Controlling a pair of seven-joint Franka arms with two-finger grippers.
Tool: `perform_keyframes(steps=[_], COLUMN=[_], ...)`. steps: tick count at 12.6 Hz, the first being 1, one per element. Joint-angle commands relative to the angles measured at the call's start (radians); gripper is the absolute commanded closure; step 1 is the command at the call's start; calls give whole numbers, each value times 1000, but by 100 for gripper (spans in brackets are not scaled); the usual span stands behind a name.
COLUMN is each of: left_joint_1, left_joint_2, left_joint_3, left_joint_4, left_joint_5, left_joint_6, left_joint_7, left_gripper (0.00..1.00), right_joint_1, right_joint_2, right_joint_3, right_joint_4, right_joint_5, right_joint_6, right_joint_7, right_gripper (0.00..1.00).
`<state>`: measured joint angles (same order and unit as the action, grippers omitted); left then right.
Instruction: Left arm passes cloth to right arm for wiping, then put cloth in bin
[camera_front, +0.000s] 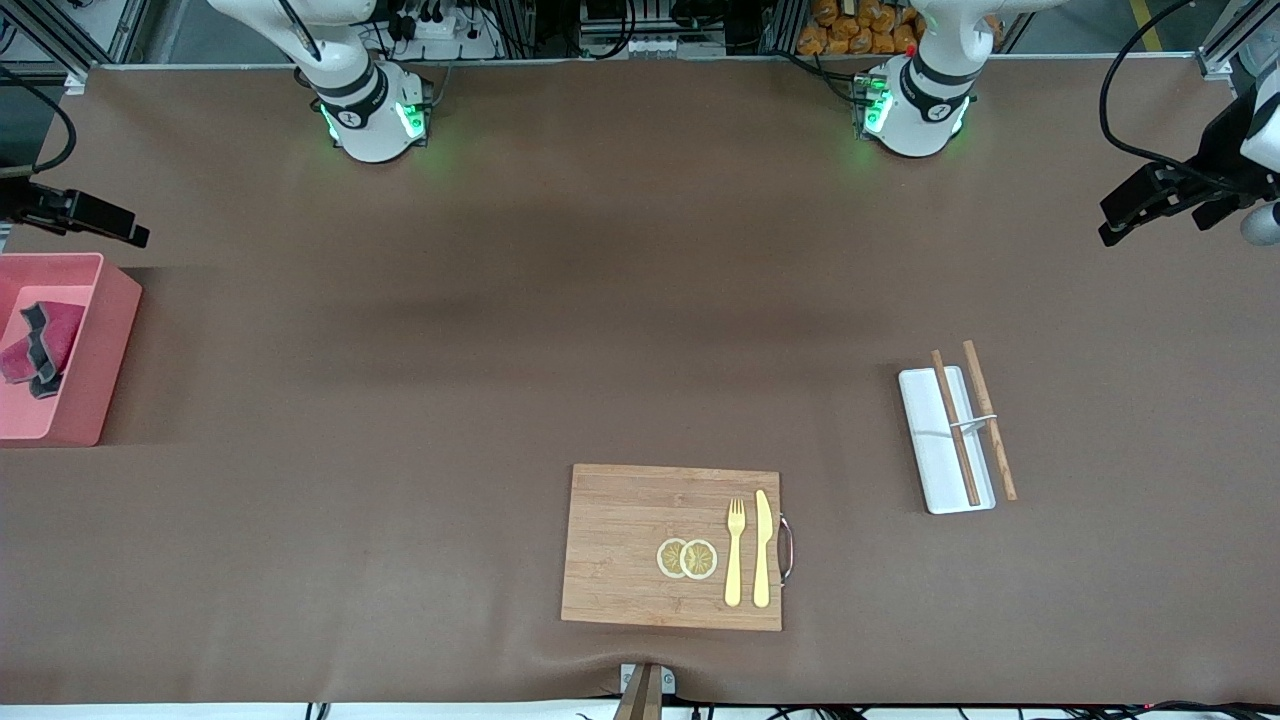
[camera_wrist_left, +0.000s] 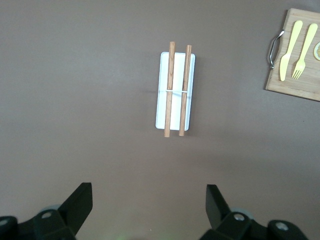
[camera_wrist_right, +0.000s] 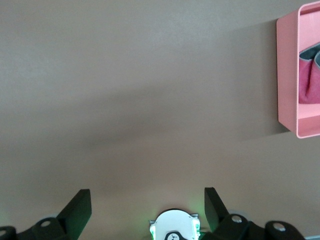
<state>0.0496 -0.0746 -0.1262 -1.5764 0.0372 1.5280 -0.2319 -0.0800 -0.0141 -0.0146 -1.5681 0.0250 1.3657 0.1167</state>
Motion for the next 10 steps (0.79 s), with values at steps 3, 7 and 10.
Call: perform_keyframes(steps=[3, 7, 10], left_joint_1=[9, 9, 9], left_joint_2=[15, 15, 15], left_joint_3=[-1, -1, 0], left_joint_4=[30, 32, 32], left_joint_5=[-16, -13, -10], left_joint_6=[-14, -14, -14], left_joint_7=[17, 19, 17], left_gripper=[0, 0, 0], right_joint_1=[16, 16, 20], right_joint_2=[-23, -20, -23], right_joint_3=[-11, -10, -7], right_joint_4=[-3, 5, 10], right_joint_5=[7, 9, 7], right_joint_6=[13, 16, 15], right_joint_7=[35, 32, 41], right_gripper=[0, 0, 0])
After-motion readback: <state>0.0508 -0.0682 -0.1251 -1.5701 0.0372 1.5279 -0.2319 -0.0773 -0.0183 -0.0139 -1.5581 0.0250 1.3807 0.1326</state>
